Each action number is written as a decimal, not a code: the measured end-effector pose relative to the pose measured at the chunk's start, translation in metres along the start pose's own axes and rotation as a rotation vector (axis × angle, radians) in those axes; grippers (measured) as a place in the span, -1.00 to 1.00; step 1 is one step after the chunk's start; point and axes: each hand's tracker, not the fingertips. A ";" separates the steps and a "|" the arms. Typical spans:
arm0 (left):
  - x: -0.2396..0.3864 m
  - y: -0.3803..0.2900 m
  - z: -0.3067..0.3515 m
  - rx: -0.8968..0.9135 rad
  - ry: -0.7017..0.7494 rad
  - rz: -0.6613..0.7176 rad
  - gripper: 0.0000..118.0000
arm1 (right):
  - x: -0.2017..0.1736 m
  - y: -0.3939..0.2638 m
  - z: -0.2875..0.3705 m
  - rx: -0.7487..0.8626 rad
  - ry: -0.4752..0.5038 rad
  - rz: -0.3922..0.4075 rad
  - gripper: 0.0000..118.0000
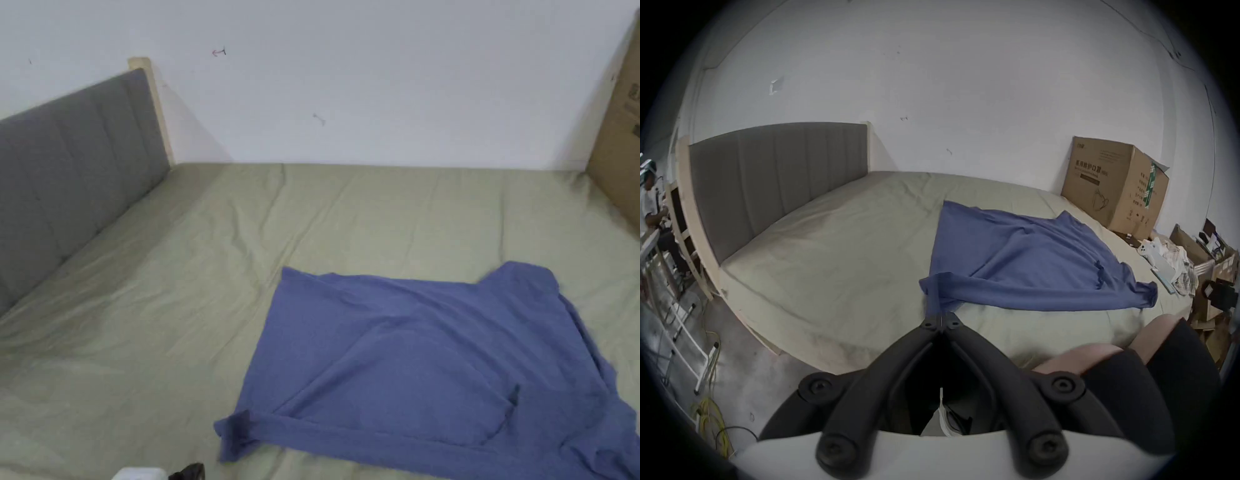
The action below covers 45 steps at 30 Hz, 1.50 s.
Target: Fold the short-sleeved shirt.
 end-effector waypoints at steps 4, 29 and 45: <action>-0.012 0.020 -0.069 -0.085 0.031 -0.019 0.80 | -0.007 0.011 -0.014 0.001 0.031 0.001 -1.00; -0.011 0.027 -0.103 -0.079 -0.069 -0.047 -0.93 | 0.018 -0.012 -0.123 -0.179 -0.076 0.142 0.14; -0.009 0.045 -0.095 -0.098 -0.075 -0.011 -0.93 | 0.038 0.014 -0.162 -0.238 -0.031 0.062 -0.93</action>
